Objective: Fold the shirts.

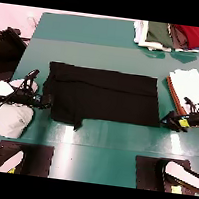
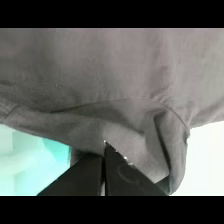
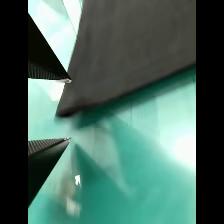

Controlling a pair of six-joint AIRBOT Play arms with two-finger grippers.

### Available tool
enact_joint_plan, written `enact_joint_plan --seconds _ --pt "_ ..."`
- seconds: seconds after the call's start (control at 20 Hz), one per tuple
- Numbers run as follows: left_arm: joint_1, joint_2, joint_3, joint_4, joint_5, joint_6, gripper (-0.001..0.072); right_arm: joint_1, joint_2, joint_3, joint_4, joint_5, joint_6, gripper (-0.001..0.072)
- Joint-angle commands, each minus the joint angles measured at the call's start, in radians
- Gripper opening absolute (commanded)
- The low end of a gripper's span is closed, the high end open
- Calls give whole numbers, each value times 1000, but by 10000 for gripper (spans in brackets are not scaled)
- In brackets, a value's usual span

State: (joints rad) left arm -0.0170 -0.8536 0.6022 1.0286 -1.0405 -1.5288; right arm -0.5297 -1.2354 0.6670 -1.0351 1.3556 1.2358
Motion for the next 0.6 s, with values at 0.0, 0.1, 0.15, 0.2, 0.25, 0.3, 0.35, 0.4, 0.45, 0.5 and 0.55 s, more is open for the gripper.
enact_joint_plan --seconds 0.0,0.1,0.15,0.2,0.25,0.3,0.35,0.4,0.45,0.5,0.55 --pt "0 0 4 0 -16 9 26 77 -38 -37 99 -54 -26 343" --pt "0 1 21 29 -84 15 25 120 -23 -37 93 -74 -26 142" --pt "0 4 42 69 -124 14 24 129 4 -37 90 -81 -26 58" --pt "0 10 65 107 -158 10 24 129 39 -36 90 -84 -29 17" --pt "0 33 83 142 -174 0 24 129 82 -31 81 -82 -35 18" --pt "0 70 86 148 -182 -14 24 129 125 -13 54 -66 -35 17" --pt "0 116 85 147 -199 -25 24 129 165 10 20 -45 -34 17" --pt "0 156 85 146 -227 -42 24 129 207 41 -12 -16 -32 17" --pt "0 196 85 141 -273 -45 24 130 245 69 -29 16 -32 17" --pt "0 230 85 135 -324 -46 24 129 285 95 -56 49 -31 17" --pt "0 262 86 123 -382 -45 25 130 328 119 -101 83 -18 17"
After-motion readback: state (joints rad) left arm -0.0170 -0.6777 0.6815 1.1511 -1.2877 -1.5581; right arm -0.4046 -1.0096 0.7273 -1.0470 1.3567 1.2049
